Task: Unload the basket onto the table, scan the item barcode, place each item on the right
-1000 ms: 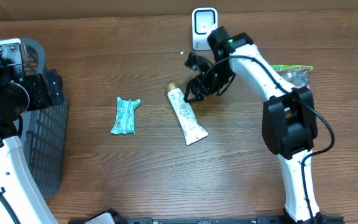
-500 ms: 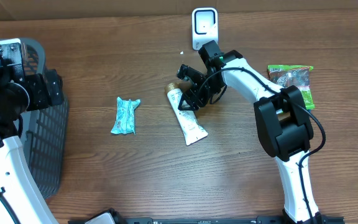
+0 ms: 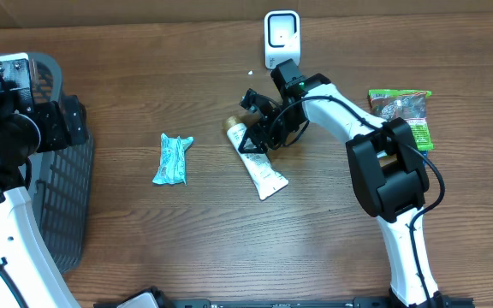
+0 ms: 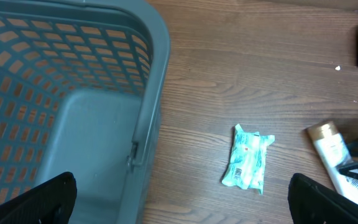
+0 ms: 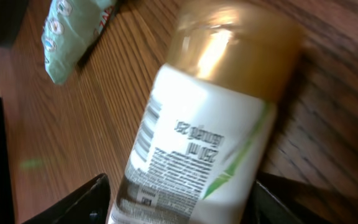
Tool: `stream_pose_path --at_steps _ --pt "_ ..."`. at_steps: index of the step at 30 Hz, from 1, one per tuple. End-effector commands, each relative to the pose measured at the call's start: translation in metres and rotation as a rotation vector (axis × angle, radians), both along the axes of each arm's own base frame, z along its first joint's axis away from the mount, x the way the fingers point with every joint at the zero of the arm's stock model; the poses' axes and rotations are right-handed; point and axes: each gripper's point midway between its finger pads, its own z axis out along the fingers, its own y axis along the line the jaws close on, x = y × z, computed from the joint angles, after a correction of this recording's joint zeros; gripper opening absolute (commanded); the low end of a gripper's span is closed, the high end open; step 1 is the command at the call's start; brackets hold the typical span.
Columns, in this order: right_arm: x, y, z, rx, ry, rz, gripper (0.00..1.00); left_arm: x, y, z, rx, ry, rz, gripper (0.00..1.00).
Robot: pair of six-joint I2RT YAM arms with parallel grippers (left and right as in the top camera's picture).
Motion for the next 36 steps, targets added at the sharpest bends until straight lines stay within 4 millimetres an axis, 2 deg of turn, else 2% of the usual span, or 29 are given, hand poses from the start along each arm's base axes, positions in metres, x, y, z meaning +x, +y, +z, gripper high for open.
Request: stream_pose_path --at_steps 1,6,10,14,16,18,23,26,28,30,33,36 --pt "-0.010 0.010 -0.020 -0.075 0.067 -0.054 0.67 0.001 0.000 0.004 0.012 -0.010 -0.015 1.00" --pt "-0.002 0.005 -0.045 -0.240 0.053 -0.177 0.40 0.001 0.000 0.004 0.012 -0.010 -0.015 1.00" --pt "-0.001 0.003 -0.047 -0.253 0.072 -0.203 0.22 0.001 0.000 0.004 0.012 -0.010 -0.015 0.99" --pt "0.001 0.000 -0.044 -0.240 0.117 -0.248 0.11 0.001 0.000 0.004 0.012 -0.010 -0.015 1.00" --pt "0.004 0.000 -0.037 -0.203 0.145 -0.250 0.09 0.001 0.000 0.004 0.012 -0.010 -0.015 1.00" --pt "0.016 -0.005 -0.024 -0.156 0.161 -0.272 0.08 0.001 0.000 0.004 0.012 -0.010 -0.015 0.99" --pt "0.058 -0.029 -0.013 -0.112 0.210 -0.470 0.08 0.001 0.000 0.004 0.012 -0.010 -0.015 0.99" --pt "0.079 -0.055 -0.022 -0.182 0.243 -0.655 0.05 0.001 0.000 0.004 0.012 -0.010 -0.015 1.00" --pt "0.084 -0.065 -0.028 -0.230 0.240 -0.722 0.07 0.001 0.000 0.004 0.012 -0.010 -0.015 1.00" --pt "0.084 -0.071 -0.032 -0.264 0.246 -0.762 0.20 0.001 0.000 0.004 0.012 -0.010 -0.015 1.00" --pt "0.082 -0.068 -0.033 -0.269 0.252 -0.762 0.33 0.001 0.000 0.004 0.012 -0.010 -0.015 1.00" --pt "0.072 -0.068 -0.035 -0.298 0.279 -0.755 0.53 0.001 0.000 0.004 0.012 -0.010 -0.015 0.99"
